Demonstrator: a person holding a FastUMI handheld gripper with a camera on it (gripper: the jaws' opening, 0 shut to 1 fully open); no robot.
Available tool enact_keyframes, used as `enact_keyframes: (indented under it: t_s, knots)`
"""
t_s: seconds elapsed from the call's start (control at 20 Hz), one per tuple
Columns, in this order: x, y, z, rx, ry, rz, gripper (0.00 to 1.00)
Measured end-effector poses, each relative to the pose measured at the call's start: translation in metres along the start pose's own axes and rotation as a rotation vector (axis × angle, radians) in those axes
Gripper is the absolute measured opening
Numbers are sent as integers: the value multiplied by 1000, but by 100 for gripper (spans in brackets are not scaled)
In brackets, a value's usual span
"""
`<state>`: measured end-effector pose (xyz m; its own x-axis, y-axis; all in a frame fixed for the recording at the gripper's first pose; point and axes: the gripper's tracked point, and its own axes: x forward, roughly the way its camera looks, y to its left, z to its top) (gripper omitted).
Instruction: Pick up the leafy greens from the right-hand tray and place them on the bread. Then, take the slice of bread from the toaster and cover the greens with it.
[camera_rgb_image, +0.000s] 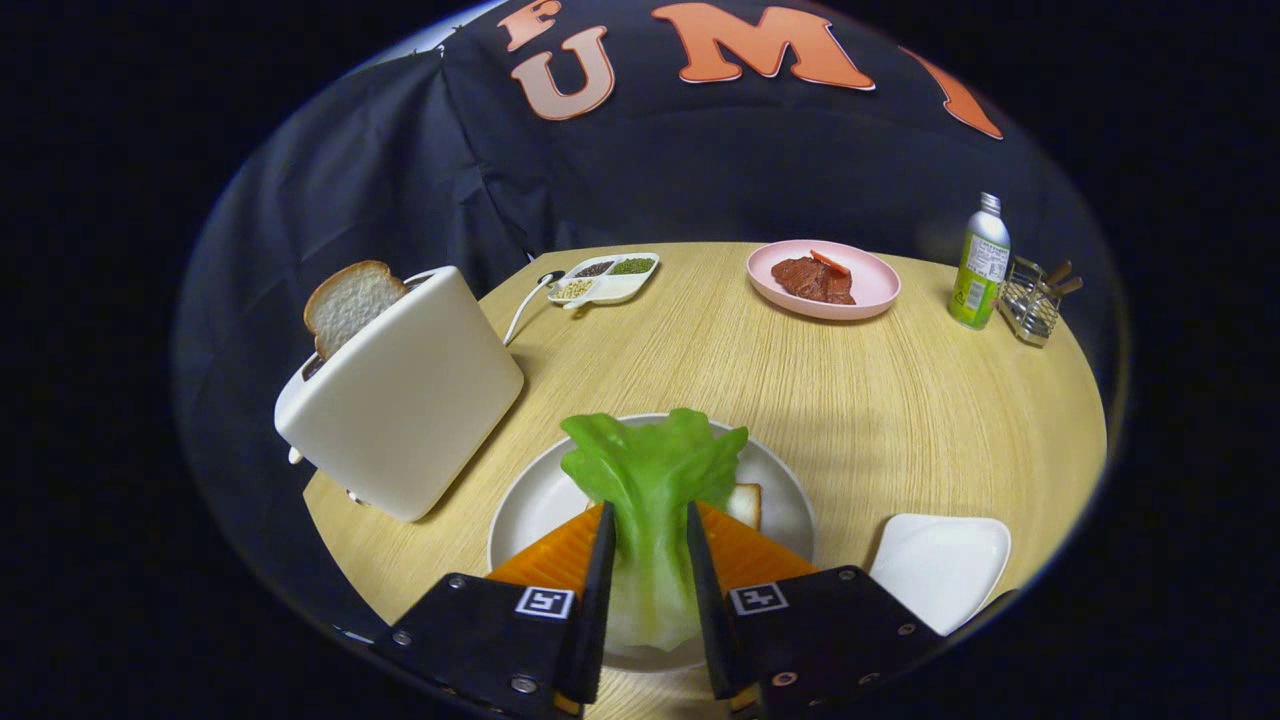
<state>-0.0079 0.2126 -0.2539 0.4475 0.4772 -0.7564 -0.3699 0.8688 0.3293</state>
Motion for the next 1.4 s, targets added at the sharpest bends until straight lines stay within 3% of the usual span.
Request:
enact_keyframes:
  t_s: [0.1,0.25,0.6,1.05,1.4]
  knots:
    - [-3,3,5,-35,-20,-16,56]
    - [-12,6,13,-59,-40,-26,68]
    - [-39,35,61,-64,-66,16,89]
    - [-63,110,134,-124,-49,98,94]
    - [-48,196,165,-172,13,193,94]
